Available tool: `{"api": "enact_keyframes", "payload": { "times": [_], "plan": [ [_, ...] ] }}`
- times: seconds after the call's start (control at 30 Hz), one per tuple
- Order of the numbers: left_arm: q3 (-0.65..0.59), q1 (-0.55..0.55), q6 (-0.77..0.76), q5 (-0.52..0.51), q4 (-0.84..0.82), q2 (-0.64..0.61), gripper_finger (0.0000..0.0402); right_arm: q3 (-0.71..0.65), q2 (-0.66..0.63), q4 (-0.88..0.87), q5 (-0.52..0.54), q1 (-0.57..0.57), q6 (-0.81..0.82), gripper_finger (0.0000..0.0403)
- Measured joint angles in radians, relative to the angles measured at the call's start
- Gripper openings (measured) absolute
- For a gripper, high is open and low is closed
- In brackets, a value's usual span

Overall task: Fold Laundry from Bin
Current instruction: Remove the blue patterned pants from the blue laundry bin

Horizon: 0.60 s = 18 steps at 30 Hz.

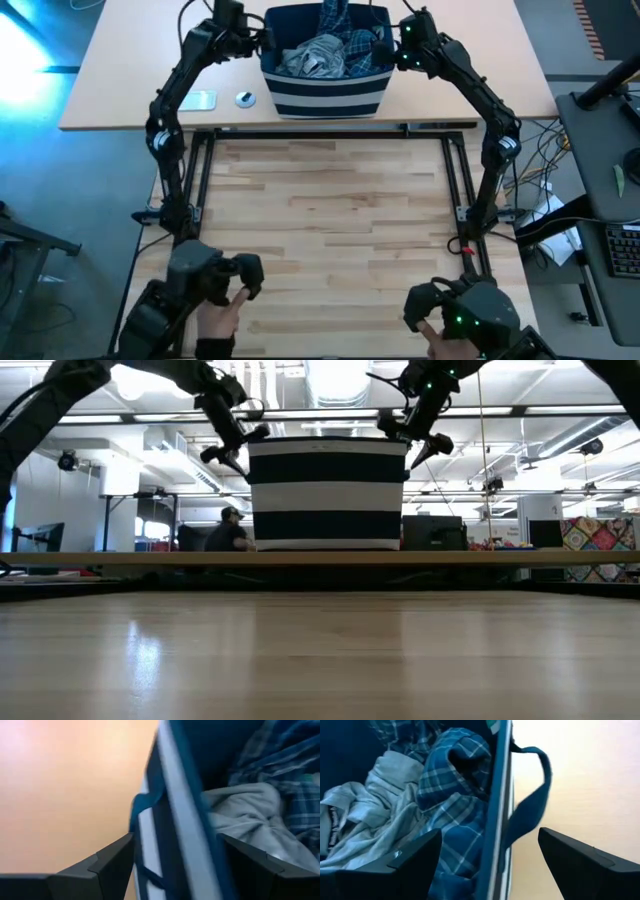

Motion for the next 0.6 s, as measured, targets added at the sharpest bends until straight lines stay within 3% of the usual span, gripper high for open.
{"api": "enact_keyframes", "payload": {
  "times": [0.27, 0.6],
  "plan": [
    [-0.009, -0.021, 0.036, 0.05, -0.022, -0.006, 0.0212, 0.0, 0.001, 0.0, -0.045, 0.0, 0.025, 0.0298],
    [-0.009, -0.055, 0.116, 0.051, -0.082, -0.039, 0.0152, 0.0, -0.002, -0.022, -0.048, 0.003, -0.003, 0.0153]
  ]
}}
